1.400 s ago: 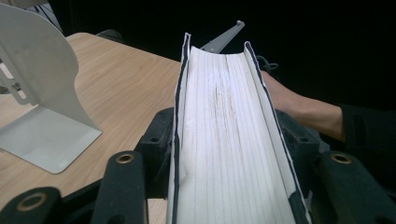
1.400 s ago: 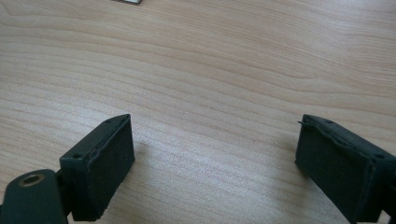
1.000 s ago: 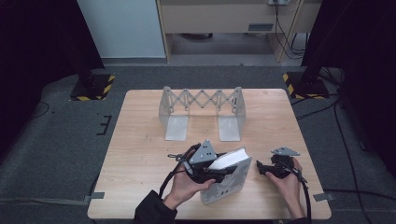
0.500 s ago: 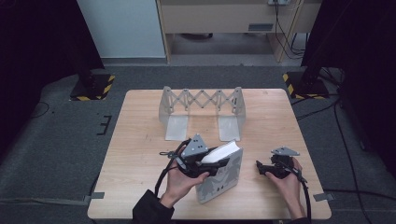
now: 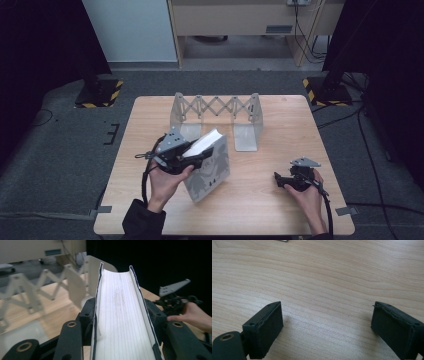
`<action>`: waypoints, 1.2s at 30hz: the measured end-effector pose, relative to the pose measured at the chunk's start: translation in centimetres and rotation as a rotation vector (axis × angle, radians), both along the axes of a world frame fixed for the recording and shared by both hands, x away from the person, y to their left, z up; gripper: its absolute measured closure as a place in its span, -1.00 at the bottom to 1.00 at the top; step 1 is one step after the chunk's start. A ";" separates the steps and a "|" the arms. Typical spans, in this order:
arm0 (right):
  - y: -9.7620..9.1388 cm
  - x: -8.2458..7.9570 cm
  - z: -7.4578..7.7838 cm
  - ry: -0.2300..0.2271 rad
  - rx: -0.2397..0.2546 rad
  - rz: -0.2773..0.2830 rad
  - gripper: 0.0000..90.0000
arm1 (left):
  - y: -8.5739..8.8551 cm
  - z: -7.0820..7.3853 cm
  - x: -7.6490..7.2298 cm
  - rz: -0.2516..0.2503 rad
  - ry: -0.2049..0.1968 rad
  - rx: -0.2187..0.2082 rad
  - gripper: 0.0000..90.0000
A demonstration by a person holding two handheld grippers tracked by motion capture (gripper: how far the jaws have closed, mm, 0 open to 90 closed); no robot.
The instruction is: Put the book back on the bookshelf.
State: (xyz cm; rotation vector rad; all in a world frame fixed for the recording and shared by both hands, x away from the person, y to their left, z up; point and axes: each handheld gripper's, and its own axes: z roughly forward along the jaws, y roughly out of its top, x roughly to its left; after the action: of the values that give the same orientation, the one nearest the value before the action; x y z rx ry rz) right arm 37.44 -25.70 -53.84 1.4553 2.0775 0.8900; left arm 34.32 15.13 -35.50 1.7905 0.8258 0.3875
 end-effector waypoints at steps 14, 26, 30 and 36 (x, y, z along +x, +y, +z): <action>0.0 0.1 0.0 0.004 0.000 -0.014 -0.83 | 5.3 1.0 2.8 0.223 -0.003 0.035 0.15; 0.0 0.2 -0.1 0.020 0.000 -0.019 -0.92 | 5.0 1.6 7.9 0.301 0.012 0.045 0.15; 0.0 0.2 -0.1 0.020 0.000 -0.019 -0.92 | 4.3 1.8 9.1 0.324 0.007 0.054 0.15; 0.0 0.2 -0.1 0.020 0.000 -0.019 -0.92 | 4.0 1.6 11.0 0.375 0.005 0.035 0.15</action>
State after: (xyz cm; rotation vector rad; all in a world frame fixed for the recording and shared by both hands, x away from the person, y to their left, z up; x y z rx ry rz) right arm 37.59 -25.69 -53.90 1.4878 2.0749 0.8718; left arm 45.31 19.09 -33.86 1.6663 1.1678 0.6430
